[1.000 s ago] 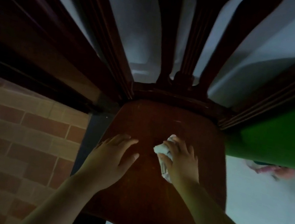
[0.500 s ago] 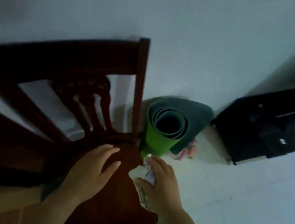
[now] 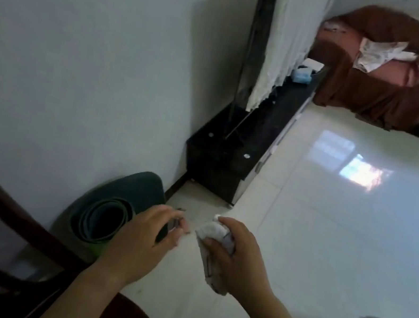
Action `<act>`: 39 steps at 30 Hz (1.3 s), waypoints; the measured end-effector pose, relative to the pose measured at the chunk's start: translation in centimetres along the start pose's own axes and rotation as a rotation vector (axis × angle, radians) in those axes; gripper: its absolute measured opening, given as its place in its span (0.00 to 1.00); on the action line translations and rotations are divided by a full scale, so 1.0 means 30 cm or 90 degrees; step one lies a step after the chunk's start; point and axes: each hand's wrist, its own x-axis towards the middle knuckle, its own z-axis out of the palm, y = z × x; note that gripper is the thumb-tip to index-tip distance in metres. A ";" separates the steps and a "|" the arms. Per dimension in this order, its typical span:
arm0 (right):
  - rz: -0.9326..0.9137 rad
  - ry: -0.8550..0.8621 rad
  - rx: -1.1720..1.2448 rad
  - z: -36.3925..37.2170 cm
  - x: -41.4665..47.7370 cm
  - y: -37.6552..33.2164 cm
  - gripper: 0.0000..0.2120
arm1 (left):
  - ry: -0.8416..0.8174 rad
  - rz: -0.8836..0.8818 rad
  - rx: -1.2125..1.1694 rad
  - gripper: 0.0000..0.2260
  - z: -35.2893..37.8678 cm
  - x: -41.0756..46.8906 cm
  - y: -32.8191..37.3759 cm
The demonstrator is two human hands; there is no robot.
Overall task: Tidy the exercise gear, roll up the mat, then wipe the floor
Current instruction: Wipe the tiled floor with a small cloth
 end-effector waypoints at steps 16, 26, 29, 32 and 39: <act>0.069 0.323 0.031 -0.858 0.035 0.421 0.09 | -0.147 0.271 0.063 0.18 0.493 0.617 0.806; 0.146 0.377 0.049 -1.087 0.238 0.652 0.10 | -0.227 0.370 0.084 0.18 0.668 1.009 1.027; 0.170 0.406 0.037 -1.198 0.352 0.700 0.08 | -0.247 0.398 0.080 0.19 0.718 1.183 1.121; 0.184 0.432 0.020 -1.316 0.457 0.733 0.06 | -0.268 0.429 0.079 0.19 0.750 1.359 1.225; 0.240 0.502 0.010 -1.526 0.605 0.848 0.14 | -0.311 0.501 0.122 0.20 0.848 1.665 1.460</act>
